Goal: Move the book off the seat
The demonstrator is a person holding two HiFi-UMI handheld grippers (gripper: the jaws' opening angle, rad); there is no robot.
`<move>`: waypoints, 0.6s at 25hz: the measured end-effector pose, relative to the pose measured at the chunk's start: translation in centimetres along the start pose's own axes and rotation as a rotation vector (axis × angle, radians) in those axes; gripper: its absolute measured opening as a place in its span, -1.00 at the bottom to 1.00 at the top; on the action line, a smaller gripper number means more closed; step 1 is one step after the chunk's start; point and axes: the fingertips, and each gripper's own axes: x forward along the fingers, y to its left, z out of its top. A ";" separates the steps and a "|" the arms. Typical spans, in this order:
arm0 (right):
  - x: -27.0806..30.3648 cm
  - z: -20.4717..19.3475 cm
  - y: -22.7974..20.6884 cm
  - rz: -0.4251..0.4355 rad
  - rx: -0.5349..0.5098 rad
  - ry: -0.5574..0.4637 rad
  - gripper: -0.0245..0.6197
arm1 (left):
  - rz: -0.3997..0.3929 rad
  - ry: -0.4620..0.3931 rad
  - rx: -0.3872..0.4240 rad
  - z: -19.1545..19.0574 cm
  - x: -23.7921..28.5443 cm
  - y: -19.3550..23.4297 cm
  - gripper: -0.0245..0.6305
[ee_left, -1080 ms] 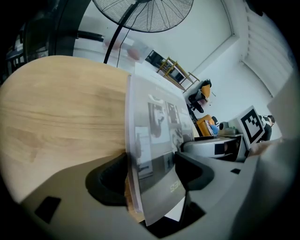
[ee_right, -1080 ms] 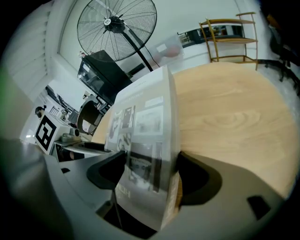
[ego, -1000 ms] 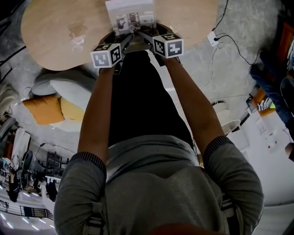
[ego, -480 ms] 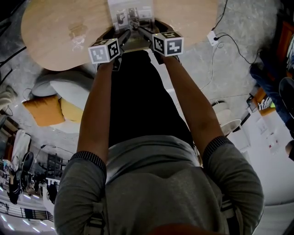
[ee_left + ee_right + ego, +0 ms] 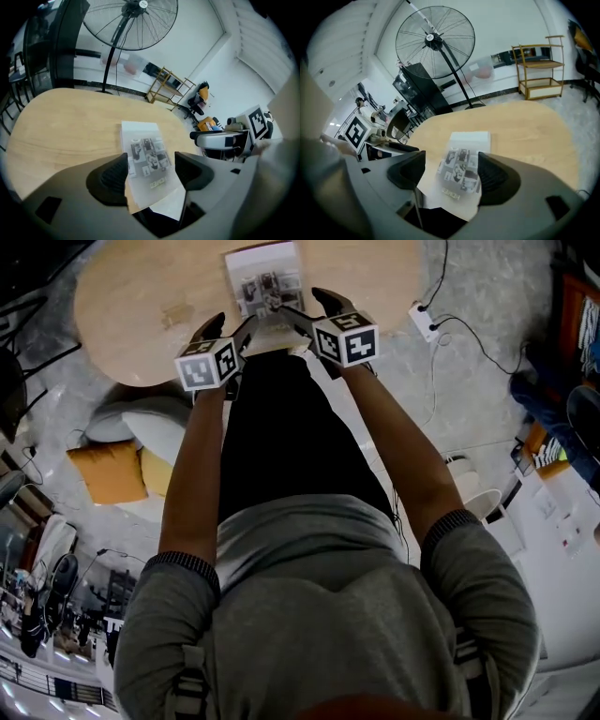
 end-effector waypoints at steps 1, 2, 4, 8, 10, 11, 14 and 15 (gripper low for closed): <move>-1.0 0.7 0.8 0.014 -0.015 -0.011 0.20 | -0.006 -0.010 0.016 0.6 -1.2 -0.9 0.11; -2.0 1.2 1.5 0.029 -0.032 -0.021 0.20 | -0.011 -0.018 0.032 1.2 -2.4 -1.8 0.11; -4.0 2.2 2.8 0.057 -0.065 -0.040 0.20 | -0.023 -0.038 0.047 2.3 -4.8 -3.7 0.11; -8.9 4.9 5.5 0.089 -0.125 -0.080 0.20 | -0.074 -0.082 0.041 5.1 -9.1 -7.4 0.11; -11.6 6.3 6.9 0.097 -0.157 -0.113 0.18 | -0.089 -0.109 0.065 6.6 -11.3 -9.2 0.11; -12.9 7.0 7.6 0.103 -0.170 -0.132 0.17 | -0.094 -0.125 0.080 7.4 -12.4 -10.1 0.11; -16.5 9.4 9.4 0.126 -0.202 -0.188 0.16 | -0.118 -0.188 0.124 10.2 -15.5 -13.1 0.11; -17.6 10.3 10.0 0.134 -0.210 -0.209 0.15 | -0.128 -0.210 0.145 11.2 -16.6 -14.2 0.11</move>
